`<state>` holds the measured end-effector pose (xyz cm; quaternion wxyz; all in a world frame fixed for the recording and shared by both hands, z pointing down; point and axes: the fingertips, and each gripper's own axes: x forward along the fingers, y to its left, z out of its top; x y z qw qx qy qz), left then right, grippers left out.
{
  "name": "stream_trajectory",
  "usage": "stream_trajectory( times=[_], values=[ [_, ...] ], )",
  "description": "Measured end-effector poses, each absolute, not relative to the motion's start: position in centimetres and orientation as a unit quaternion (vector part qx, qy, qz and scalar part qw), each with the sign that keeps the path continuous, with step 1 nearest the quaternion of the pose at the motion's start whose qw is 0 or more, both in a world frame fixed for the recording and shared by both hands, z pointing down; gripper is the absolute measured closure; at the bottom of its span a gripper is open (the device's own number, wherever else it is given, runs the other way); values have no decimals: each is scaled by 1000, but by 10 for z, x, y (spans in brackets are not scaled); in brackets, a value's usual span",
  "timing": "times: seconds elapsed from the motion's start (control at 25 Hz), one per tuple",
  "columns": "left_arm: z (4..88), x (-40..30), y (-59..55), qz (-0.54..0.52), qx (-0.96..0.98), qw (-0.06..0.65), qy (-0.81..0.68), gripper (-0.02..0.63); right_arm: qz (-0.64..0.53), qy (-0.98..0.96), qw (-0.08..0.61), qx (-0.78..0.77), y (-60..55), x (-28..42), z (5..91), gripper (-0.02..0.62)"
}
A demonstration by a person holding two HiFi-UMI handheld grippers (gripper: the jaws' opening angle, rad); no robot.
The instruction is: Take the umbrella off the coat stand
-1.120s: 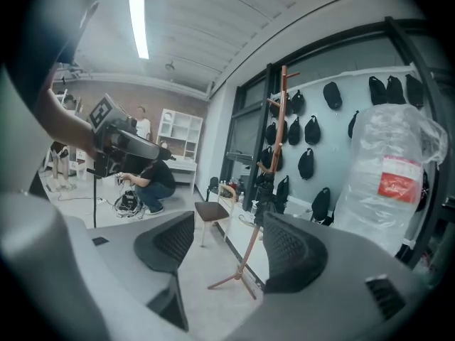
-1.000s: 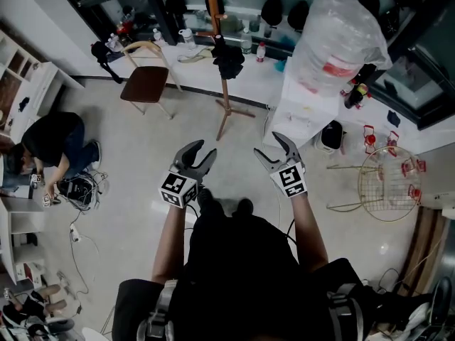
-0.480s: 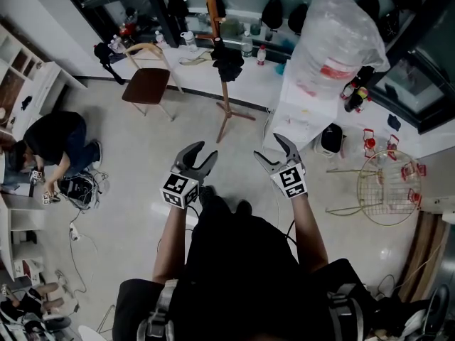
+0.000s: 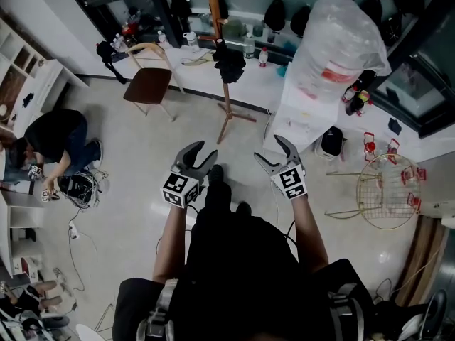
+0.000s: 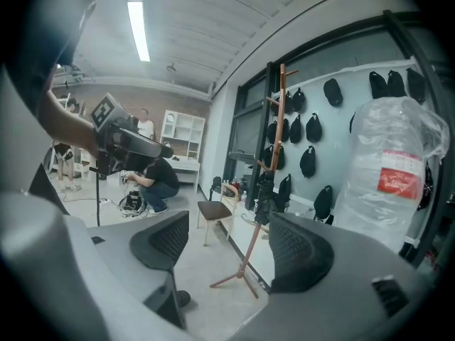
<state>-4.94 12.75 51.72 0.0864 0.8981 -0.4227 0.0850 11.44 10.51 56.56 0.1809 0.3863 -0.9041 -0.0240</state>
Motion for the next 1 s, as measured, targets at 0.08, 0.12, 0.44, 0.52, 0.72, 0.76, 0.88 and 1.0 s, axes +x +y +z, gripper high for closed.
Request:
stream_trajectory(
  times=[0.08,0.12,0.44,0.52,0.72,0.76,0.88,1.0],
  values=[
    [517,-50,126,85,899,86,-421,402,-23,-904,182,387,105,113,567,242],
    [518,-50,125,85,900,85,-420,402,-22,-903,183,388,104,113,568,241],
    [524,-55,107,80,900,91,-418,402,-24,-899,199,389,92,110,574,242],
    [527,-55,103,80,901,95,-416,402,-21,-898,203,389,89,110,577,242],
    [527,-55,84,78,905,99,-407,402,-15,-895,206,395,72,108,580,242],
    [528,-56,79,78,905,100,-407,402,-14,-895,207,396,69,107,580,242],
    [530,-59,62,78,905,103,-405,402,-10,-893,209,399,55,106,584,242],
    [535,-61,43,79,908,105,-398,402,-5,-889,215,404,39,105,590,242]
  ],
)
